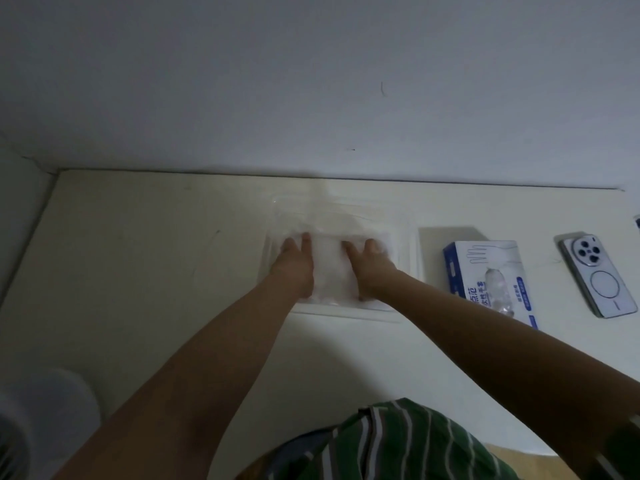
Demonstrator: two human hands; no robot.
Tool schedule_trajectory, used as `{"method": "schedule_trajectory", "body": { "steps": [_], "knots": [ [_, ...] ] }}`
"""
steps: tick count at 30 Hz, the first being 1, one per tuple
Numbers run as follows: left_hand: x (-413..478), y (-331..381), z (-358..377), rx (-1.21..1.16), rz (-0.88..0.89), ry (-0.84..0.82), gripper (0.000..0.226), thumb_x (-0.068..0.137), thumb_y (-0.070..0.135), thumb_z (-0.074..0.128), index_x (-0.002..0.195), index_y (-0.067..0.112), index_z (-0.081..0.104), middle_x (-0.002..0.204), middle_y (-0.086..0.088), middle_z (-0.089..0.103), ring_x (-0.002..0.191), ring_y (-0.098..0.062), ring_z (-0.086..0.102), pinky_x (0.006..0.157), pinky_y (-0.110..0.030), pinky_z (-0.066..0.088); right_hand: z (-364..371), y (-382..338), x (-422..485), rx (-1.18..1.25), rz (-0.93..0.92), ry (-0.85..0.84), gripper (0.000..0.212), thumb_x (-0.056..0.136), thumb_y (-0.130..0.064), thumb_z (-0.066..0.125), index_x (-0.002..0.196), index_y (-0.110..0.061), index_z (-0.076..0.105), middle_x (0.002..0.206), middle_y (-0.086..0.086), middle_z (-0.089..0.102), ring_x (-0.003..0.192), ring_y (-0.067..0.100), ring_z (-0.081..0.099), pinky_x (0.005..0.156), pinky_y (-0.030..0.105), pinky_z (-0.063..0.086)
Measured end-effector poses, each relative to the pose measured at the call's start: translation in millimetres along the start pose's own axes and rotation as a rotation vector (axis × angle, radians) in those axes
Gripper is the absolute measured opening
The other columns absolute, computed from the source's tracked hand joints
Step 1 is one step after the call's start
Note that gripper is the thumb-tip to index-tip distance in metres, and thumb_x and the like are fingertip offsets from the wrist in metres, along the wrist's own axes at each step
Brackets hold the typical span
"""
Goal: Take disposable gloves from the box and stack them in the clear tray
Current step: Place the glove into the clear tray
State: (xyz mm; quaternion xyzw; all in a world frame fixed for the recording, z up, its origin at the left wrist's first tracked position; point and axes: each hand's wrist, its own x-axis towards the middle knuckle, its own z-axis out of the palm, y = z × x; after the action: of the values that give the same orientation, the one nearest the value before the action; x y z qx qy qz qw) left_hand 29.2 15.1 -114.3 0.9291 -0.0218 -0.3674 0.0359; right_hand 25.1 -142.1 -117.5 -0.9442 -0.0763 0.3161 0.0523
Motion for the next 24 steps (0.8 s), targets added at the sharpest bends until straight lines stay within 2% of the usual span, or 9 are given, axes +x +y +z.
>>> {"method": "schedule_trajectory", "body": {
  "steps": [3, 7, 10, 12, 13, 16, 18, 21, 24],
  "knots": [
    [5.6, 2.0, 2.7, 0.01, -0.021, -0.027, 0.117, 0.083, 0.021, 0.072, 0.15, 0.013, -0.024, 0.155, -0.026, -0.013, 0.143, -0.041, 0.021, 0.112, -0.038, 0.028, 3.6, -1.0, 1.8, 0.034, 0.004, -0.011, 0.097, 0.084, -0.01, 0.068, 0.154, -0.015, 0.0, 0.148, 0.027, 0.014, 0.125, 0.045, 0.041, 0.105, 0.042, 0.037],
    [7.5, 4.0, 1.6, -0.055, -0.054, -0.056, 0.118, 0.082, 0.02, 0.074, 0.15, 0.013, -0.022, 0.156, -0.024, -0.009, 0.141, -0.04, 0.024, 0.111, -0.039, 0.03, 4.1, -0.7, 2.5, 0.051, 0.005, -0.026, 0.097, 0.085, -0.011, 0.067, 0.154, -0.017, -0.001, 0.149, 0.027, 0.012, 0.125, 0.046, 0.041, 0.105, 0.043, 0.038],
    [2.0, 6.0, 0.1, -0.001, -0.058, -0.05, 0.119, 0.083, 0.022, 0.073, 0.149, 0.014, -0.025, 0.155, -0.025, -0.017, 0.143, -0.041, 0.02, 0.113, -0.039, 0.027, 0.5, -1.1, -4.2, 0.041, 0.004, -0.031, 0.099, 0.086, -0.011, 0.068, 0.154, -0.012, -0.003, 0.15, 0.029, 0.011, 0.128, 0.046, 0.039, 0.105, 0.043, 0.038],
    [-4.6, 6.6, -5.3, 0.022, -0.06, -0.059, 0.115, 0.084, 0.024, 0.073, 0.151, 0.01, -0.02, 0.154, -0.029, -0.015, 0.14, -0.043, 0.026, 0.111, -0.04, 0.029, -6.5, -1.8, -11.8, 0.002, -0.04, -0.003, 0.09, 0.086, -0.01, 0.067, 0.152, -0.003, 0.006, 0.146, 0.029, 0.02, 0.126, 0.043, 0.042, 0.102, 0.04, 0.041],
    [-9.2, 7.4, -10.0, 0.024, -0.061, -0.049, 0.108, 0.085, 0.026, 0.072, 0.153, 0.007, -0.01, 0.154, -0.03, -0.006, 0.137, -0.044, 0.032, 0.109, -0.04, 0.032, -12.2, -1.1, -16.8, -0.021, -0.079, 0.021, 0.082, 0.086, -0.011, 0.067, 0.149, -0.001, 0.017, 0.143, 0.026, 0.027, 0.123, 0.04, 0.045, 0.099, 0.038, 0.043],
    [-23.3, 12.7, -26.3, 0.038, -0.025, 0.159, 0.057, 0.089, 0.026, 0.064, 0.137, 0.007, 0.041, 0.136, -0.02, 0.04, 0.119, -0.036, 0.052, 0.095, -0.039, 0.044, -36.4, 2.7, -33.2, 0.046, -0.211, 0.141, 0.049, 0.087, -0.015, 0.068, 0.13, -0.004, 0.05, 0.126, 0.016, 0.045, 0.106, 0.031, 0.057, 0.087, 0.033, 0.047],
    [-33.0, 25.1, -37.8, -0.004, -0.001, 0.405, 0.029, 0.091, 0.022, 0.056, 0.118, 0.011, 0.06, 0.116, -0.012, 0.057, 0.102, -0.03, 0.06, 0.081, -0.036, 0.047, -55.3, 9.3, -46.9, 0.168, -0.312, 0.256, 0.036, 0.089, -0.021, 0.066, 0.123, -0.011, 0.06, 0.115, 0.009, 0.056, 0.094, 0.02, 0.059, 0.083, 0.028, 0.046],
    [-45.7, 60.2, -52.0, -0.173, 0.069, 0.703, 0.016, 0.093, 0.023, 0.051, 0.1, 0.015, 0.064, 0.093, -0.003, 0.065, 0.082, -0.023, 0.061, 0.066, -0.03, 0.043, -76.9, 35.0, -69.0, 0.346, -0.375, 0.452, 0.02, 0.09, -0.019, 0.062, 0.108, -0.018, 0.07, 0.098, 0.002, 0.066, 0.076, 0.009, 0.055, 0.077, 0.027, 0.048],
    [-59.5, 108.2, -60.3, -0.32, 0.179, 0.799, 0.01, 0.092, 0.027, 0.054, 0.094, 0.019, 0.06, 0.084, 0.003, 0.065, 0.077, -0.02, 0.06, 0.064, -0.029, 0.042, -82.2, 80.4, -87.7, 0.457, -0.282, 0.594, 0.016, 0.087, -0.014, 0.061, 0.095, -0.019, 0.074, 0.086, -0.001, 0.07, 0.07, 0.011, 0.058, 0.071, 0.028, 0.048]
  ]
}}
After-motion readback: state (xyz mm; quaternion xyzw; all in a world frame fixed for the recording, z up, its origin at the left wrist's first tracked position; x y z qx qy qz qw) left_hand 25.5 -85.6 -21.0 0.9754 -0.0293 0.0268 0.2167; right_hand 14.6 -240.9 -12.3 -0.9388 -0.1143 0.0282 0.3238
